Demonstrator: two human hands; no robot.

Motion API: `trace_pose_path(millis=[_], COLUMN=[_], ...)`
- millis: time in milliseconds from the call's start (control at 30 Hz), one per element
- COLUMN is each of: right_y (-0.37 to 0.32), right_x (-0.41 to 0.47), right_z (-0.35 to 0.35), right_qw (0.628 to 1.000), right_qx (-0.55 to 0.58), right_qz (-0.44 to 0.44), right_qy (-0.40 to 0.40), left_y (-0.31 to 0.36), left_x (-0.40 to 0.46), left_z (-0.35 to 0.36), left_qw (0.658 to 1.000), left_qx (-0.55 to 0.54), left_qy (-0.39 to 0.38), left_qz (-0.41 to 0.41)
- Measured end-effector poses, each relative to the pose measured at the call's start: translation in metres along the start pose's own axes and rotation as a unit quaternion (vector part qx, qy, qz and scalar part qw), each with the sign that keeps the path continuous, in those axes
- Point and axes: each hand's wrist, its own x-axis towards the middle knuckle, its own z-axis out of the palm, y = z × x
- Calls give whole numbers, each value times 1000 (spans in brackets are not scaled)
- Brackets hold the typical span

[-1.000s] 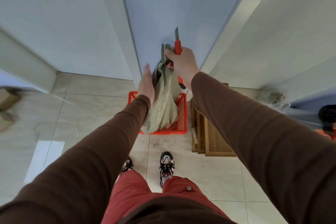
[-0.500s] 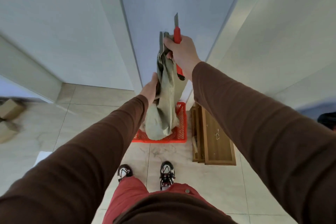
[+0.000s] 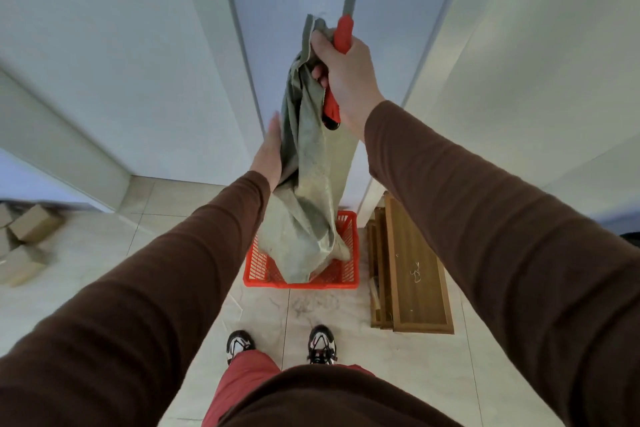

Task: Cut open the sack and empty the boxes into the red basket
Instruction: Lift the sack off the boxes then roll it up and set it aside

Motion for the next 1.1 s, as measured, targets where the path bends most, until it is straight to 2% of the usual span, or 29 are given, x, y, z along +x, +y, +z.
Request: trace_pose_path(millis=[67, 200, 233, 333, 433, 533, 600, 700, 833, 933, 1033, 1100], right_y=[-10, -29, -33, -45, -55, -64, -68, -66, -66, -70, -79, -85], right_x=[1, 5, 5, 10, 10, 13, 12, 10, 7, 8, 12, 15], right_z=[0, -2, -2, -4, -3, -4, -3, -2, -1, 1, -10, -20], right_qw=[1000, 999, 999, 997, 997, 995, 996, 997, 993, 988, 986, 982], right_qx=[-3, 3, 1, 20, 9, 43, 47, 58, 112, 131, 124, 128], right_qz=[-10, -40, -47, -73, -77, -92, -72, -22, 3, 42, 78, 98], right_qy=[-14, -3, -6, 18, -13, -2, -27, -41, -48, -65, -82, -101], left_y=[6, 22, 26, 41, 56, 71, 80, 93, 110, 116, 123, 126], left_x=[-3, -11, -12, -15, -22, -28, -35, -44, -45, -43, -41, -39], left_z=[-2, -5, -6, -8, -10, -11, -13, -15, -21, -18, -19, -20], left_qw=[999, 999, 1000, 995, 997, 992, 989, 976, 951, 943, 940, 936], left_qx=[33, 26, 19, -32, -22, -55, -76, -84, 54, 94, 86, 101], left_qy=[5, 2, -3, -42, -9, -36, -38, -72, -108, -117, -183, -200], left_qz=[3, 25, 22, 83, 76, 110, 120, 185, 285, 296, 275, 270])
